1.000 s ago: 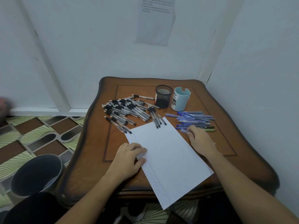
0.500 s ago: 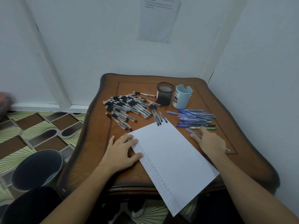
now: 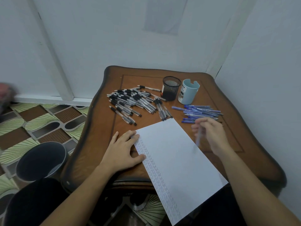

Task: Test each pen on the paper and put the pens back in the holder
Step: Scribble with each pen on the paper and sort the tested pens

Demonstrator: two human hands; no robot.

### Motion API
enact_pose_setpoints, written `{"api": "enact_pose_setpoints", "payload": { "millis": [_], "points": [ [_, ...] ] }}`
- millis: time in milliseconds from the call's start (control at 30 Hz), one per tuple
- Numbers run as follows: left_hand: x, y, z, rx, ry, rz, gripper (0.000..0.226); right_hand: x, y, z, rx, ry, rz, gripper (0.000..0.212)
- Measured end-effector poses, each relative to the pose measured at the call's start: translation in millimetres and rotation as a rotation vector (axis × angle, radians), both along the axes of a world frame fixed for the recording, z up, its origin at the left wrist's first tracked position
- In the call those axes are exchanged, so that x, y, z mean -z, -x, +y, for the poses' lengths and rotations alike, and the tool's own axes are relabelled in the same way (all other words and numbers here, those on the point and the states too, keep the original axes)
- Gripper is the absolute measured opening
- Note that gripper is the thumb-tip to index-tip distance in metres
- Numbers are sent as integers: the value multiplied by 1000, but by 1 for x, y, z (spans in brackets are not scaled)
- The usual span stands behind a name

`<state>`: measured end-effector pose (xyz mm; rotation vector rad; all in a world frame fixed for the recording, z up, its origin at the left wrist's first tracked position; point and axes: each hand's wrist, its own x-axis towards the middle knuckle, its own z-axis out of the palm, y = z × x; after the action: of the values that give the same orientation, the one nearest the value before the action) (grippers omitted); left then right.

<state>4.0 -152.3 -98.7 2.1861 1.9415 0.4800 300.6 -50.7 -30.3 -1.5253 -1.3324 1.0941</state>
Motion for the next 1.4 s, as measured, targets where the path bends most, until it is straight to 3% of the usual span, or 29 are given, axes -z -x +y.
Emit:
{"api": "enact_pose_setpoints", "payload": {
  "millis": [200,233,433,633,867,1133,1400],
  "points": [
    [0,-1,-5,-3,13,40,90,22,65,-26,-261,27,138,12],
    [0,-1,-6,0,14,34,89,26,72,-27,-266,24,133,7],
    [0,-1,-9,-9,-25,-36,89,43,70,-36,-236,2,124,30],
    [4,0,-8,-13,-25,-8,79,36,64,-38,-237,85,270,7],
    [4,-1,-9,-17,-15,-7,77,26,117,-13,-379,-26,25,24],
    [3,1,-11,-4,-18,15,76,53,147,-3,-235,-111,96,39],
    [7,1,-10,-3,-47,-10,75,62,144,1,-295,-185,59,43]
  ]
}}
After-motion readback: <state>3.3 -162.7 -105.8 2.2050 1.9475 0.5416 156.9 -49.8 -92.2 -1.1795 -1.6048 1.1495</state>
